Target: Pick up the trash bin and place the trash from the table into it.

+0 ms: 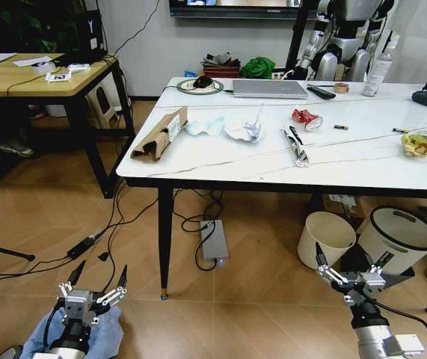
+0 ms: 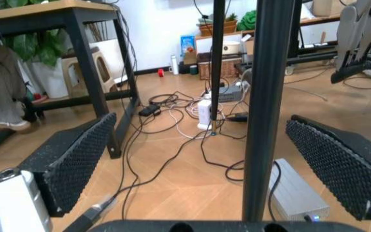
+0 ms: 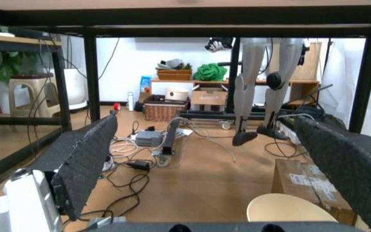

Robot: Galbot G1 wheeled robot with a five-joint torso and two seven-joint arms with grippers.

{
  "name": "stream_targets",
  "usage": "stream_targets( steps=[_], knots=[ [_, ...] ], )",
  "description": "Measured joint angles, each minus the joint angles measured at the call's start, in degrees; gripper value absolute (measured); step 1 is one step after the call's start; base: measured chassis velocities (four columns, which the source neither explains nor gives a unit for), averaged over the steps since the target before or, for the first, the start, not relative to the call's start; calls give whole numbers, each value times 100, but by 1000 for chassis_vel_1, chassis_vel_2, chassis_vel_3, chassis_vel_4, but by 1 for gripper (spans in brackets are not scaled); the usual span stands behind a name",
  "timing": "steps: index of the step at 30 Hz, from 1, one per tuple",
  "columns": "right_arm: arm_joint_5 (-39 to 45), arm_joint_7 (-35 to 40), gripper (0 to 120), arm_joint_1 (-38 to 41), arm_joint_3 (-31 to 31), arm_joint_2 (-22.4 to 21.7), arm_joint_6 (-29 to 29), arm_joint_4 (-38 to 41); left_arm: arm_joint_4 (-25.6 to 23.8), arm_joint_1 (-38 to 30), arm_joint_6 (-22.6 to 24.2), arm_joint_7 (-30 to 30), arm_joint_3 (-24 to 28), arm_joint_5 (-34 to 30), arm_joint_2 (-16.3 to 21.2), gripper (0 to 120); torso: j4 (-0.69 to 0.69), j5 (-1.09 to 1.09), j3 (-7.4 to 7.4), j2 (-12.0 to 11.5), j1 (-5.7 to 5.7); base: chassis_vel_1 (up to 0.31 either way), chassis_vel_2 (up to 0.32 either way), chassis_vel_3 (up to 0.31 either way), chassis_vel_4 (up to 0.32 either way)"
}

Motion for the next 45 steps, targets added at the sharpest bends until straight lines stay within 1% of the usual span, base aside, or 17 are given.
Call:
stream_targets(
  steps=[8, 17, 24, 31, 35, 36, 40, 45],
  knots=[
    [1, 0, 100, 15, -4, -3, 0, -15, 6, -8, 1, 0, 0, 0, -7, 100, 0, 0, -131, -192, -61, 0, 0, 0, 0],
    [1, -7, 100, 21, -9, -4, 3, -25, 8, -12, 3, -1, 7, 0, -15, 100, 0, 0, -245, -377, -130, 0, 0, 0, 0],
    [1, -9, 100, 23, -12, -3, 2, -25, 19, -22, 5, -1, 12, -2, -15, 100, 0, 0, -370, -544, -174, 0, 0, 0, 0],
    [0, -9, 100, 24, -13, 4, 2, -25, 37, -32, 5, -2, 15, -4, -17, 100, 0, 0, -452, -675, -223, 0, 0, 0, 0],
    [-12, -10, 100, 25, -22, 11, -1, -25, 38, -34, 6, -2, 18, -7, -15, 100, 0, 0, -550, -799, -248, 0, 0, 0, 0],
    [-12, -10, 100, 25, -22, 11, -1, -25, 38, -34, 6, -2, 18, -7, -15, 100, 0, 0, -550, -799, -248, 0, 0, 0, 0],
    [-31, -9, 100, 27, -35, 16, -6, -25, 38, -36, 8, -4, 31, -8, -18, 100, 0, 0, -638, -918, -280, 0, 0, 0, 0],
    [-35, -10, 100, 27, -39, 17, -7, -25, 36, -37, 11, -4, 31, -8, -18, 100, 0, 0, -711, -1017, -307, 0, 0, 0, 0]
  ],
)
